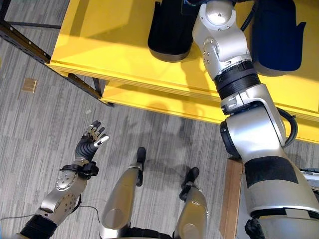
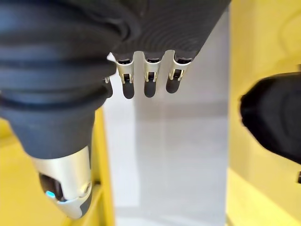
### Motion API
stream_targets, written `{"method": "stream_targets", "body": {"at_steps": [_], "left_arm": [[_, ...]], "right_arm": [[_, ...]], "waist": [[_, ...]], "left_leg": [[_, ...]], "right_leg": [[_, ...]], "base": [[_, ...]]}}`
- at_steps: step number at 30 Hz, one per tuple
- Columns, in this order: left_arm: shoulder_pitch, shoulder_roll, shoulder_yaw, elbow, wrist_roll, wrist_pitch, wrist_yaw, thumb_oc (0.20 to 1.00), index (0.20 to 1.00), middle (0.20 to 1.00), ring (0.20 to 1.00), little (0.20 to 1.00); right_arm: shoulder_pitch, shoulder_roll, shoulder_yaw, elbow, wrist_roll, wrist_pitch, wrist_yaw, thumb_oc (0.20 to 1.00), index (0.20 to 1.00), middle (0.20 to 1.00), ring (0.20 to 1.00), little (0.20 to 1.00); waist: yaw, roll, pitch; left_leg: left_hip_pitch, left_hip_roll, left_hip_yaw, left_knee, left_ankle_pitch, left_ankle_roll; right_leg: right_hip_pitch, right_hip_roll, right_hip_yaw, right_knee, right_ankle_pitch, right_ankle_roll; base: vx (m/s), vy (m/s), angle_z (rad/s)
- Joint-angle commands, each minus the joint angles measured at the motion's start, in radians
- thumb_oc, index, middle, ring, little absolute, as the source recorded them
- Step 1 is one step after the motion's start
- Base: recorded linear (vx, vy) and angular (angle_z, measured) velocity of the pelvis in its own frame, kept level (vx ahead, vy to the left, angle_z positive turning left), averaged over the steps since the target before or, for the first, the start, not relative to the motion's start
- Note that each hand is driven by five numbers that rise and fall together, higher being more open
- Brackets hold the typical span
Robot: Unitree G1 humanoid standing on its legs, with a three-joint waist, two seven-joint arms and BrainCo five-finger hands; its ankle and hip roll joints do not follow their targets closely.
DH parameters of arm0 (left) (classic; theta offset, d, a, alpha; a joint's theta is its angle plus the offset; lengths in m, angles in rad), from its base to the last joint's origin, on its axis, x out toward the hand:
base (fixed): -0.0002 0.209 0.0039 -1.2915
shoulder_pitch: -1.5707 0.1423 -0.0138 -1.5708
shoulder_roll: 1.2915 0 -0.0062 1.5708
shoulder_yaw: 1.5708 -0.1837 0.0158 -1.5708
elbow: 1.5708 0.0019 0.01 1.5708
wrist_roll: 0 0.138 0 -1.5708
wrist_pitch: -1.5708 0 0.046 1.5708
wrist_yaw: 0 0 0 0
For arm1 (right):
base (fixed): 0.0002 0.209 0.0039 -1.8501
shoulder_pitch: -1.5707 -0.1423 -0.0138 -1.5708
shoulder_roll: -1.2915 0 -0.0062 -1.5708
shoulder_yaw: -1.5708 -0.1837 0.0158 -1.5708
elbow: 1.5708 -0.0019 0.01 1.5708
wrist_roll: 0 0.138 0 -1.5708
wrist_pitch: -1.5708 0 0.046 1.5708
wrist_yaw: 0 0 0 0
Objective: Move parts from the plastic box to the shelf.
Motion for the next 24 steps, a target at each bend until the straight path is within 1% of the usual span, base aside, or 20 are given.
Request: {"method": "stream_targets", "body": {"at_steps": [1, 2, 3, 5, 6, 7, 8, 9, 11, 17, 21, 22, 23, 24], "left_arm": [[0.045, 0.021, -0.013, -0.038, 0.008, -0.026, -0.031, 1.000, 1.000, 1.000, 1.000, 1.000], [0.051, 0.018, -0.005, -0.037, 0.015, -0.021, -0.036, 1.000, 1.000, 1.000, 1.000, 1.000], [0.052, 0.015, -0.004, -0.038, 0.017, -0.020, -0.038, 1.000, 1.000, 1.000, 1.000, 1.000], [0.057, 0.012, -0.003, -0.038, 0.019, -0.016, -0.041, 1.000, 1.000, 1.000, 1.000, 1.000], [0.064, 0.009, 0.011, -0.043, 0.028, -0.012, -0.046, 1.000, 1.000, 1.000, 1.000, 1.000], [0.066, 0.010, 0.010, -0.043, 0.028, -0.012, -0.046, 1.000, 1.000, 1.000, 1.000, 1.000], [0.070, 0.003, 0.014, -0.044, 0.031, -0.005, -0.048, 1.000, 1.000, 1.000, 1.000, 1.000], [0.085, -0.002, 0.027, -0.050, 0.038, 0.002, -0.054, 1.000, 1.000, 1.000, 1.000, 1.000], [0.103, -0.010, 0.047, -0.058, 0.048, 0.007, -0.057, 1.000, 1.000, 1.000, 1.000, 1.000], [0.173, -0.050, 0.109, -0.095, 0.097, 0.024, -0.072, 1.000, 1.000, 1.000, 1.000, 1.000], [0.220, -0.090, 0.155, -0.096, 0.125, 0.030, -0.087, 1.000, 1.000, 1.000, 1.000, 1.000], [0.246, -0.109, 0.175, -0.097, 0.133, 0.037, -0.094, 1.000, 1.000, 1.000, 1.000, 1.000], [0.248, -0.108, 0.174, -0.098, 0.133, 0.037, -0.094, 1.000, 1.000, 1.000, 1.000, 1.000], [0.270, -0.131, 0.192, -0.094, 0.148, 0.044, -0.104, 1.000, 1.000, 1.000, 1.000, 1.000]], "right_arm": [[0.088, -0.044, -0.006, -0.135, -0.086, -0.053, -0.002, 1.000, 1.000, 1.000, 1.000, 1.000], [0.128, -0.061, -0.008, -0.204, -0.115, -0.048, 0.011, 1.000, 1.000, 1.000, 1.000, 1.000], [0.153, -0.064, -0.018, -0.241, -0.116, -0.053, 0.017, 1.000, 1.000, 1.000, 1.000, 1.000], [0.185, -0.064, -0.025, -0.272, -0.119, -0.053, 0.025, 1.000, 1.000, 1.000, 1.000, 1.000], [0.247, -0.101, -0.027, -0.370, -0.138, -0.052, 0.049, 1.000, 1.000, 1.000, 1.000, 1.000], [0.252, -0.101, -0.029, -0.374, -0.140, -0.050, 0.048, 1.000, 1.000, 1.000, 1.000, 1.000], [0.303, -0.093, -0.045, -0.417, -0.125, -0.061, 0.061, 1.000, 1.000, 1.000, 1.000, 1.000], [0.380, -0.111, -0.065, -0.507, -0.146, -0.057, 0.092, 1.000, 1.000, 1.000, 1.000, 1.000], [0.480, -0.116, -0.094, -0.579, -0.148, -0.062, 0.118, 1.000, 1.000, 1.000, 1.000, 1.000], [0.840, -0.081, -0.212, -0.799, -0.167, -0.067, 0.206, 1.000, 1.000, 1.000, 1.000, 1.000], [1.055, -0.043, -0.276, -0.904, -0.175, -0.070, 0.271, 1.000, 1.000, 1.000, 1.000, 1.000], [1.151, -0.008, -0.312, -0.937, -0.159, -0.078, 0.296, 1.000, 1.000, 1.000, 1.000, 1.000], [1.155, -0.007, -0.313, -0.940, -0.160, -0.077, 0.296, 1.000, 1.000, 1.000, 1.000, 1.000], [1.234, 0.005, -0.340, -0.975, -0.186, -0.071, 0.319, 1.000, 1.000, 1.000, 1.000, 1.000]], "waist": [[0.002, -0.012, -0.096], [-0.004, -0.012, -0.104], [-0.009, -0.010, -0.105], [-0.011, -0.011, -0.111], [-0.025, -0.013, -0.125], [-0.024, -0.013, -0.125], [-0.029, -0.014, -0.131], [-0.041, -0.019, -0.144], [-0.050, -0.024, -0.159], [-0.084, -0.034, -0.214], [-0.103, -0.036, -0.255], [-0.111, -0.034, -0.276], [-0.111, -0.034, -0.278], [-0.121, -0.035, -0.299]], "left_leg": [[0.028, 0.021, -0.040, 0.009, -0.069, -0.052], [0.044, 0.025, -0.035, -0.007, -0.061, -0.055], [0.042, 0.025, -0.027, -0.020, -0.032, -0.048], [0.053, 0.028, -0.026, -0.035, -0.026, -0.049], [0.075, 0.034, -0.022, -0.063, -0.013, -0.052], [0.078, 0.034, -0.022, -0.066, -0.011, -0.052], [0.087, 0.037, -0.019, -0.075, -0.007, -0.053], [0.108, 0.043, -0.016, -0.099, 0.003, -0.055], [0.135, 0.050, -0.010, -0.128, 0.014, -0.056], [0.215, 0.065, 0.011, -0.216, 0.044, -0.067], [0.256, 0.069, 0.020, -0.270, 0.063, -0.073], [0.278, 0.071, 0.024, -0.296, 0.071, -0.075], [0.280, 0.071, 0.025, -0.298, 0.072, -0.075], [0.301, 0.075, 0.031, -0.321, 0.079, -0.078]], "right_leg": [[0.054, 0.003, -0.012, 0.044, -0.092, 0.023], [0.067, 0.005, -0.014, 0.028, -0.087, 0.023], [0.065, 0.005, -0.022, 0.013, -0.064, 0.016], [0.074, 0.007, -0.024, 0.000, -0.060, 0.016], [0.089, 0.012, -0.023, -0.024, -0.051, 0.018], [0.091, 0.012, -0.023, -0.026, -0.050, 0.018], [0.099, 0.015, -0.023, -0.037, -0.047, 0.020], [0.117, 0.020, -0.025, -0.063, -0.040, 0.022], [0.136, 0.026, -0.029, -0.092, -0.030, 0.027], [0.205, 0.043, -0.034, -0.185, 0.000, 0.043], [0.242, 0.054, -0.037, -0.233, 0.012, 0.051], [0.260, 0.058, -0.042, -0.255, 0.018, 0.054], [0.262, 0.059, -0.042, -0.256, 0.018, 0.054], [0.278, 0.065, -0.038, -0.274, 0.022, 0.056]], "base": [[0.00, 0.000, 0.00], [-0.08, 0.019, -0.03], [-0.08, 0.009, -0.04], [-0.03, -0.002, -0.08], [0.02, -0.005, -0.05], [0.00, 0.000, 0.00], [0.02, -0.023, -0.09], [0.04, -0.034, -0.11], [0.05, -0.030, -0.07], [0.06, -0.022, -0.15], [0.08, -0.021, -0.06], [0.09, -0.012, -0.07], [0.11, -0.021, -0.05], [0.05, -0.008, -0.06]]}}
